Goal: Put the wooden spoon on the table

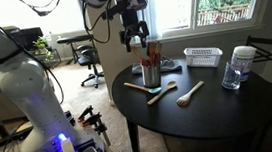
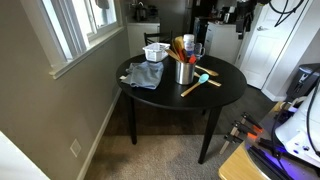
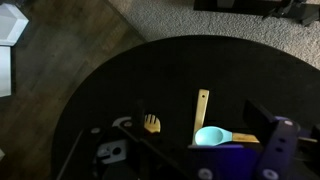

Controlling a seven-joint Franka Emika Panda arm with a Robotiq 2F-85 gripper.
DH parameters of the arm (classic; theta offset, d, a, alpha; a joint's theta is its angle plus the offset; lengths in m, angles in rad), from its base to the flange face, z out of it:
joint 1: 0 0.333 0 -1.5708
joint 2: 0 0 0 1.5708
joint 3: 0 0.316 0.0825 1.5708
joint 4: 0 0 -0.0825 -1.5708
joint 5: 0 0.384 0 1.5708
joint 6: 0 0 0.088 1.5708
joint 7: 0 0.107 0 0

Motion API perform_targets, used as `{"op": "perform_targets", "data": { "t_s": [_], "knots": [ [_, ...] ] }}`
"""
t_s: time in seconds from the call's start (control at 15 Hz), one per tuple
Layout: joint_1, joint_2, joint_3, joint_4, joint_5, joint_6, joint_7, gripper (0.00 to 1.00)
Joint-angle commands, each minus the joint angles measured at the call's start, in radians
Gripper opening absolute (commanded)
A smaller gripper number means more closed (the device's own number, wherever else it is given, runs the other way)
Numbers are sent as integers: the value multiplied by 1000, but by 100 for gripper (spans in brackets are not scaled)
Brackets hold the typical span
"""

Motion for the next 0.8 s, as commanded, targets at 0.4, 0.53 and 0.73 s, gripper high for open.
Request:
{"op": "perform_targets", "data": {
  "t_s": [0.4,0.53,0.73],
  "knots": [
    [127,331,105,346,-40,-91,62,100],
    [152,379,123,391,-49,-95,113,100],
    [194,439,147,443,-74,-129,135,100]
  ]
}}
